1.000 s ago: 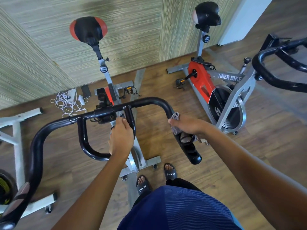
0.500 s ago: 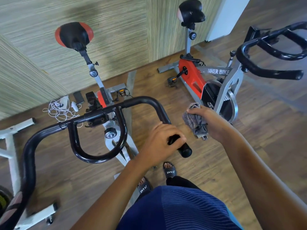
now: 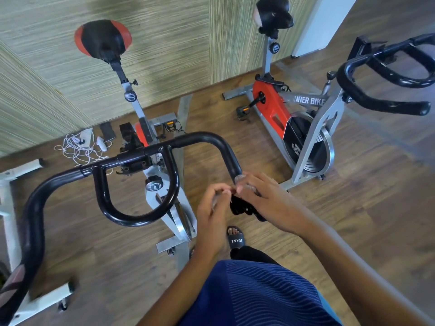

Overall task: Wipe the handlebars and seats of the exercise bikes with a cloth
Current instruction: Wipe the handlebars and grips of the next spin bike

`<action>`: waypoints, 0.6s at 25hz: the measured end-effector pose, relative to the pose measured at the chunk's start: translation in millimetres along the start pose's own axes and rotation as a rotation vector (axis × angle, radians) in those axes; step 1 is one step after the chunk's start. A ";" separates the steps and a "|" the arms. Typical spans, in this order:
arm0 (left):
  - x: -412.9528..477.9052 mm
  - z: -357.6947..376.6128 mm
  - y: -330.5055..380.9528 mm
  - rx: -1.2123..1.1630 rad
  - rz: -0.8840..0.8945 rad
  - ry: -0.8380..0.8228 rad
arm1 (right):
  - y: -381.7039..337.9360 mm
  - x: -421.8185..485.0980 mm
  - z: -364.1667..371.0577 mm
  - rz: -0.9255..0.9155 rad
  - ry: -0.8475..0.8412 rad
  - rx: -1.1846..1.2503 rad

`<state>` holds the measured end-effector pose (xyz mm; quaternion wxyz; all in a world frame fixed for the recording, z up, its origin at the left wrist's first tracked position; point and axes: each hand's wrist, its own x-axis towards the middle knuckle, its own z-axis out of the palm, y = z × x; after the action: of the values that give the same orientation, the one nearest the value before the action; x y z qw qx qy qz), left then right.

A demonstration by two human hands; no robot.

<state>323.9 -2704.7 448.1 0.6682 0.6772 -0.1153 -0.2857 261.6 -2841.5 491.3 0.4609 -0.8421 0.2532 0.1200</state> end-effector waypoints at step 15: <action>92.0 -56.5 -2.2 0.984 -0.221 0.314 | -28.0 34.6 0.2 0.244 -0.330 -0.310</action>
<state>428.5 -2706.6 421.4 0.2464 0.9535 -0.0621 -0.1618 305.8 -2839.8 496.1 0.3436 -0.8348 0.2531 0.3477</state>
